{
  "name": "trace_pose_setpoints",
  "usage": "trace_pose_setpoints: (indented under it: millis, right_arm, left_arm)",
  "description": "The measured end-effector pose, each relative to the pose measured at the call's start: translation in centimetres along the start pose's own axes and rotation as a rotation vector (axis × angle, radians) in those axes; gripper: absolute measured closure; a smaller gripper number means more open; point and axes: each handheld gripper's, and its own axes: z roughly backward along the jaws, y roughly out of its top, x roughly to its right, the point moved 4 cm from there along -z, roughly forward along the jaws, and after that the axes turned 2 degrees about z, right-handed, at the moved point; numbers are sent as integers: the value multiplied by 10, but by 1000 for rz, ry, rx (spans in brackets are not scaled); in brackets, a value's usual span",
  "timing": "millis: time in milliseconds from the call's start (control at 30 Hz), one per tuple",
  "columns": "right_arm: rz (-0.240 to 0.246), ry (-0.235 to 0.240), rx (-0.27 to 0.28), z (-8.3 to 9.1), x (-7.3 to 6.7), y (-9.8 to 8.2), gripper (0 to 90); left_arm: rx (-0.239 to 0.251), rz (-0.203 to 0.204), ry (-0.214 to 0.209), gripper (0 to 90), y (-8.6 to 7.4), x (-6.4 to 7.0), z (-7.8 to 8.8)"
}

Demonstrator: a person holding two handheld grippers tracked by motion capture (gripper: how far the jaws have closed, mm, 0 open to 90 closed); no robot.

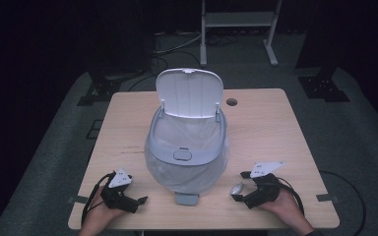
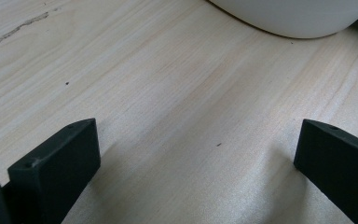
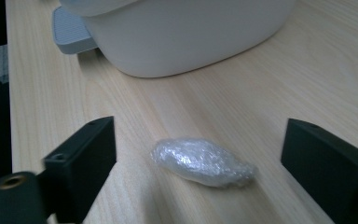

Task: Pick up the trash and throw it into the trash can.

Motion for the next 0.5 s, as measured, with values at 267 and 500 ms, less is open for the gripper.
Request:
trace_pose_setpoints:
  millis: [267, 500]
  right_arm:
    - [44, 17, -25, -12, -2, 1, 173]
    - [73, 18, -48, -13, -3, -2, 284]
  left_arm:
    - [1, 0, 0, 0, 0, 0, 0]
    - [1, 1, 1, 0, 0, 0, 0]
